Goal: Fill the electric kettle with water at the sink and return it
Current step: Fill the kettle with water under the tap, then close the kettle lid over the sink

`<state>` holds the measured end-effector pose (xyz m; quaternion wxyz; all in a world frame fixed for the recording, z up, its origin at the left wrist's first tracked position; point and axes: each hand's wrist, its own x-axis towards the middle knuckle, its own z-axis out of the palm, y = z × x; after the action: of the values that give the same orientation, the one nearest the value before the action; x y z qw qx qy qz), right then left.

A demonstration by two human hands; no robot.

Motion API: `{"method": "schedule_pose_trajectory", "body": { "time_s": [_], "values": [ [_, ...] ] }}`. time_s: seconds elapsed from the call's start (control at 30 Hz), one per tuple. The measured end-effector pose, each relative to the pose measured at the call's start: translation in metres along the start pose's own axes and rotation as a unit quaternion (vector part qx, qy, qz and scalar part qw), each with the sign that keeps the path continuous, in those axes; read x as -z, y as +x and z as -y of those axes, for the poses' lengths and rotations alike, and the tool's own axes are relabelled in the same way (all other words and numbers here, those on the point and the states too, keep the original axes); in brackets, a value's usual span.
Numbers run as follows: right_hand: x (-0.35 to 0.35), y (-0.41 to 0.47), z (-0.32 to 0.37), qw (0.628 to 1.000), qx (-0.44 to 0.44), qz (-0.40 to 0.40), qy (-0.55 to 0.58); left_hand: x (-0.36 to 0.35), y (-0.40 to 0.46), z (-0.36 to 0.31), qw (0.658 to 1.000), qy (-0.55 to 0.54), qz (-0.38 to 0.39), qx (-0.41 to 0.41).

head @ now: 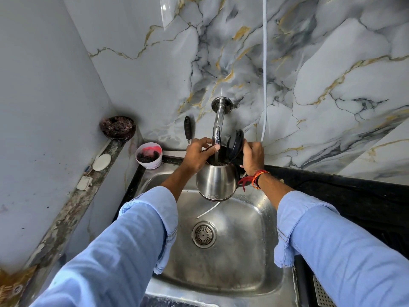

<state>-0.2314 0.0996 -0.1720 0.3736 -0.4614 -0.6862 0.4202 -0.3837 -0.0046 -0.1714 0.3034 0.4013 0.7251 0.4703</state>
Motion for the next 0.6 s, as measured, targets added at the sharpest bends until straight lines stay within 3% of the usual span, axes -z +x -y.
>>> {"method": "schedule_pose_trajectory", "body": {
  "time_s": [0.27, 0.47, 0.6],
  "values": [
    [-0.003, -0.001, -0.005, 1.000, -0.006, 0.002, 0.017, -0.009, 0.001, -0.003, 0.999, 0.027, -0.032, -0.027],
    [-0.009, -0.009, -0.007, 0.999, -0.010, 0.002, 0.047, -0.017, -0.002, -0.008, 0.975, 0.170, -0.117, -0.079],
    [-0.005, -0.018, -0.006, 0.999, -0.016, 0.007, 0.042, -0.005, -0.011, 0.004, 0.990, 0.102, -0.046, -0.083]
  ]
}}
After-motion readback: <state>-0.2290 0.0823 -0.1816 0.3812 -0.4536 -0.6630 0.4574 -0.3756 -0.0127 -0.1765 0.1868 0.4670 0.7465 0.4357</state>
